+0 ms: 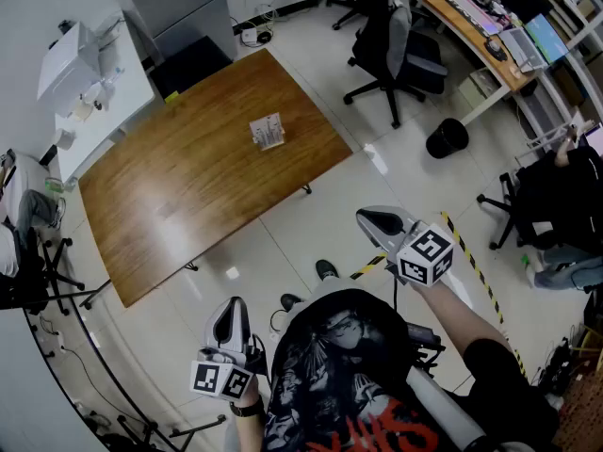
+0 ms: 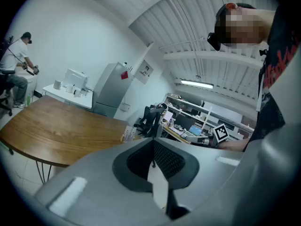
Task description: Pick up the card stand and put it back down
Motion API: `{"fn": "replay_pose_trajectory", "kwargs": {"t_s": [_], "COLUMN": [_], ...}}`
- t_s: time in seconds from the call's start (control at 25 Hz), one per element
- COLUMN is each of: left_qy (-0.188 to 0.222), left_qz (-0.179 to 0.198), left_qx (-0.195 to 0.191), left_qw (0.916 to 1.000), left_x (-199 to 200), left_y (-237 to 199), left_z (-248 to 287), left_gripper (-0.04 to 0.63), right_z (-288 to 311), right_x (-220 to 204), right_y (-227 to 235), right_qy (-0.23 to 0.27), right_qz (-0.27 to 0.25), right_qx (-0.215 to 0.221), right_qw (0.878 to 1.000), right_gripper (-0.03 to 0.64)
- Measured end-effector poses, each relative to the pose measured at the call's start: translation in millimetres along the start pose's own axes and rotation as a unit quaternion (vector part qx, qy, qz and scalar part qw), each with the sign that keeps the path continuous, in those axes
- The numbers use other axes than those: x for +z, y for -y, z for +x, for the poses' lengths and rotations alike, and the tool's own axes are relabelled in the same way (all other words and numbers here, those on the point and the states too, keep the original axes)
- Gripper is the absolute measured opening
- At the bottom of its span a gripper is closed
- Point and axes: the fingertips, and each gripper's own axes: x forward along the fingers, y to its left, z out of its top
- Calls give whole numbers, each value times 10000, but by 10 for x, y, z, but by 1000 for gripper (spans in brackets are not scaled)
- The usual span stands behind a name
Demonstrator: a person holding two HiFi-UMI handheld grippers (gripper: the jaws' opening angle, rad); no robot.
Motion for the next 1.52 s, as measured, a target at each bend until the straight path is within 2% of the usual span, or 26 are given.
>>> {"fn": "replay_pose_trajectory", "kwargs": {"t_s": [0.2, 0.32, 0.44, 0.6, 0.76, 0.8, 0.84, 0.92, 1.04, 1.2, 1.36, 1.52], "left_qy": [-186, -319, -410, -236, -33, 3, 21, 12, 58, 352, 662, 888], "left_qz": [47, 67, 148, 194, 57, 22, -10, -53, -8, 139, 196, 415], "left_qx": [157, 28, -144, -357, -600, -611, -603, -551, -353, 314, 1009, 1436], "left_qw": [9997, 9995, 9989, 9989, 9982, 9981, 9982, 9985, 9994, 9988, 9925, 9848], "left_x": [-140, -234, -262, -188, -133, -103, -77, -59, -38, 176, 427, 685], "left_y": [-67, 91, 245, 395, 466, 417, 359, 264, 163, -119, -383, -434], "left_z": [-65, 17, 136, 281, 328, 320, 318, 380, 596, 925, 1306, 1609], "left_gripper": [0, 0, 0, 0, 0, 0, 0, 0, 2, 2, 3, 8], "right_z": [-382, -589, -658, -538, -361, -243, -105, 198, 736, 1578, 2403, 3102], "right_x": [-243, -397, -488, -437, -334, -280, -222, -138, -127, -88, -149, -378], "right_y": [497, 612, 587, 367, 25, -51, -104, -88, 192, 734, 1219, 1559], "right_qy": [-289, -448, -392, -9, 255, 292, 318, 283, 85, -134, -558, -1106], "right_qz": [56, 45, 112, 307, 349, 303, 236, -34, -508, -853, -1323, -1649], "right_qx": [-453, -551, -580, -257, 184, 287, 397, 601, 982, 1499, 1851, 2119], "right_qw": [9985, 9975, 9975, 9992, 9989, 9987, 9984, 9978, 9938, 9849, 9722, 9569], "right_gripper": [0, 0, 0, 0, 0, 48, 143, 166, 182, 206, 219, 225]}}
